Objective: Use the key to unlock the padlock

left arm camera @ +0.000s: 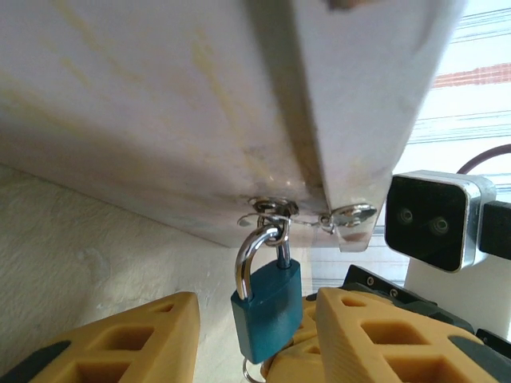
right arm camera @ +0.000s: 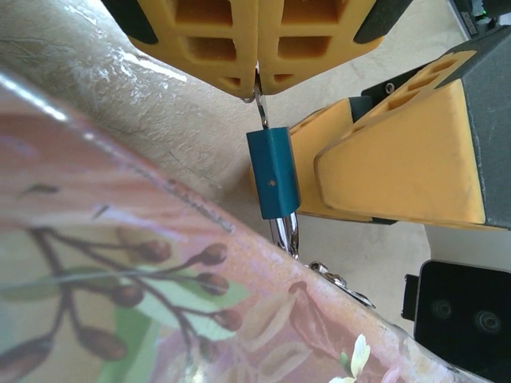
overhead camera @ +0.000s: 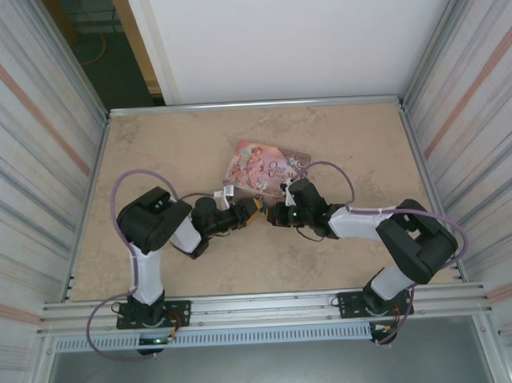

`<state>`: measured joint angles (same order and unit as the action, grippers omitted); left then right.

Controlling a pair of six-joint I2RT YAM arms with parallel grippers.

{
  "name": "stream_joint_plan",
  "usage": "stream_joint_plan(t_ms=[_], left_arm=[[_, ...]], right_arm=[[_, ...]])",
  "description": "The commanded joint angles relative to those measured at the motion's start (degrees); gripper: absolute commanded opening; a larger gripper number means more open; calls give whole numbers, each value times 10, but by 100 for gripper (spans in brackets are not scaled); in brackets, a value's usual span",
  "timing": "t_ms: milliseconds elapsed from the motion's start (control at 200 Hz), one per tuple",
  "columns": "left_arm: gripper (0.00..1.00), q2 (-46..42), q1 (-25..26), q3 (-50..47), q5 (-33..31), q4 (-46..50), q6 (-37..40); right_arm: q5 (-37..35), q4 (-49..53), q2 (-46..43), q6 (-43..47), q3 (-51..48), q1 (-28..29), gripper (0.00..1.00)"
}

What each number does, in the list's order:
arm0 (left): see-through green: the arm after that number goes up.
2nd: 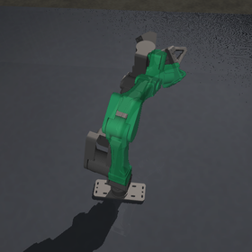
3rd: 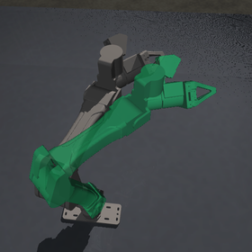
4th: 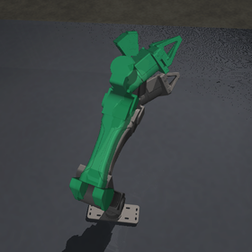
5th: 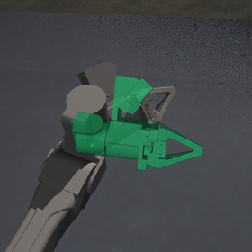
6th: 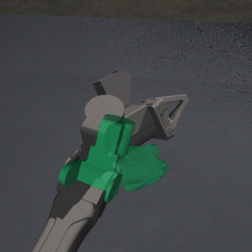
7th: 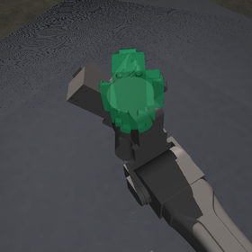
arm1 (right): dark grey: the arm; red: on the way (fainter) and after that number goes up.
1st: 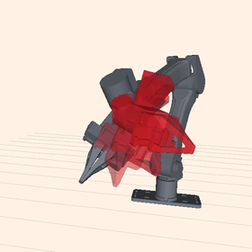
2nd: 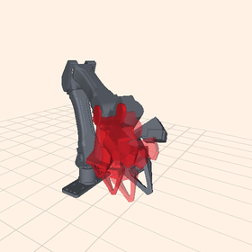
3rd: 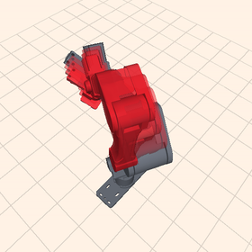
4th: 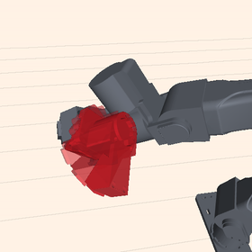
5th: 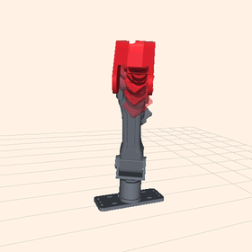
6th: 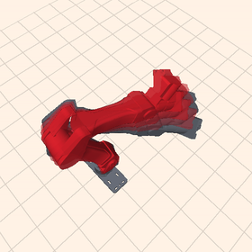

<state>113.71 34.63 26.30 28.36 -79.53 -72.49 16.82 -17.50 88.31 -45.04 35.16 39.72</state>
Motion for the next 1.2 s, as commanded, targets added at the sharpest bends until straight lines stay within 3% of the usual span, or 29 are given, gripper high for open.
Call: stream_joint_plan(t_ms=[0, 301, 526, 777, 937, 1097, 1197], left_arm=[[42, 10, 3, 17, -13, -17, -9], [34, 19, 7, 34, -11, -17, -18], [18, 15, 8, 32, -15, -17, -17], [1, -13, 8, 20, -28, 9, -11], [0, -54, 9, 12, -36, 67, -8], [0, -123, 9, 14, -41, 189, -7], [0, -174, 10, 26, -46, 301, -8]], right_arm=[[24, 5, -12, -21, 18, -1, 0], [36, -8, -10, -45, 22, -4, 0], [46, -15, -12, -53, 17, -13, 0], [19, 18, -66, -26, -11, -19, 28], [-31, 83, -135, 30, -25, -19, 43], [-93, 149, -210, 138, -16, 4, 57], [-165, 189, -249, 233, 0, 46, 60]])
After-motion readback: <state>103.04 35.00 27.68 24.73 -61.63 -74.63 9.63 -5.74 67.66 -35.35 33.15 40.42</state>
